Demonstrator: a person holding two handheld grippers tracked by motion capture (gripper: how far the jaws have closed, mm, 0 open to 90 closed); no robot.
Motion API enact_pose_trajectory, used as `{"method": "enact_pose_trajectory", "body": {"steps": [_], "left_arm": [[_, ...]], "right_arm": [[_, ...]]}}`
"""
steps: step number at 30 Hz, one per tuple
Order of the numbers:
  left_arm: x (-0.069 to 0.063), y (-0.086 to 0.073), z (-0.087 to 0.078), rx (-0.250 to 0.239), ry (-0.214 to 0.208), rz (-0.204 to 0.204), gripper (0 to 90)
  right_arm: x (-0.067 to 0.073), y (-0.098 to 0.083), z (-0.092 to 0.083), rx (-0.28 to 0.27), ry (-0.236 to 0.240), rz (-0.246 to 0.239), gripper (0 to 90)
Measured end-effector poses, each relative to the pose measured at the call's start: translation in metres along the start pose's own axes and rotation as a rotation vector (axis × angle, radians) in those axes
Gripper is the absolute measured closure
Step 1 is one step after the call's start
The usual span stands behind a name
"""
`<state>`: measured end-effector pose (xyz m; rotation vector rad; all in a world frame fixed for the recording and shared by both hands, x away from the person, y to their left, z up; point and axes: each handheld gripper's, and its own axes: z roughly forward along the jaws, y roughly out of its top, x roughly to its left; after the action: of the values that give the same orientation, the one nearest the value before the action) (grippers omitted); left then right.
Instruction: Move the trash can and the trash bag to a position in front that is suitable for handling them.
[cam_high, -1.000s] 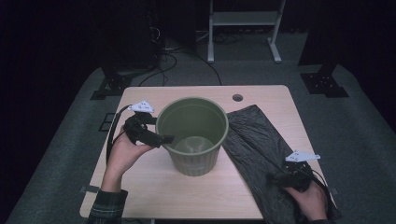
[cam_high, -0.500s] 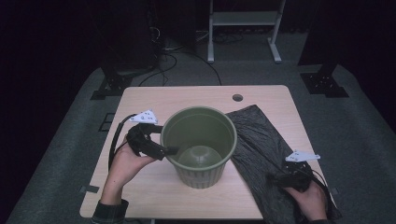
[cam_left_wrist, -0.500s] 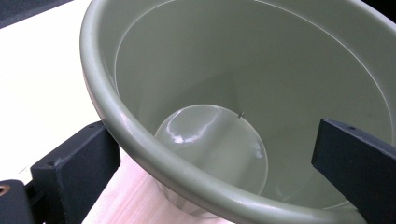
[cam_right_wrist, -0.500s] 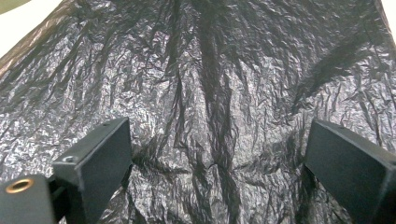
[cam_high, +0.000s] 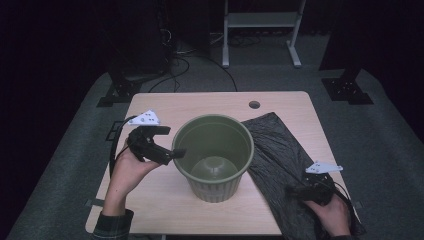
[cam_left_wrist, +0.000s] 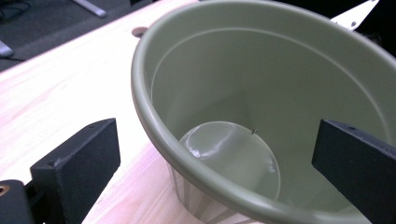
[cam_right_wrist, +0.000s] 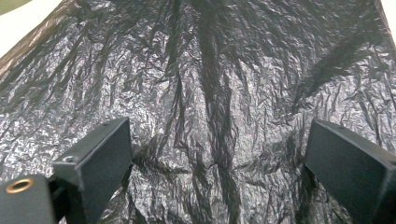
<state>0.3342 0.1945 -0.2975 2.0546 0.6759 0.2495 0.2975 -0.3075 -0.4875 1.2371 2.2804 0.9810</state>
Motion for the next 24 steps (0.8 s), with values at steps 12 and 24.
{"method": "enact_pose_trajectory", "body": {"steps": [12, 24], "left_arm": [[-0.011, -0.024, -0.044, -0.052, 0.038, 0.007, 0.0], [-0.023, -0.067, -0.043, -0.037, 0.063, 0.003, 0.0]], "right_arm": [[0.000, -0.001, -0.001, 0.000, 0.006, -0.004, 6.6], [0.000, -0.001, -0.001, 0.000, 0.006, -0.002, 6.6]]}}
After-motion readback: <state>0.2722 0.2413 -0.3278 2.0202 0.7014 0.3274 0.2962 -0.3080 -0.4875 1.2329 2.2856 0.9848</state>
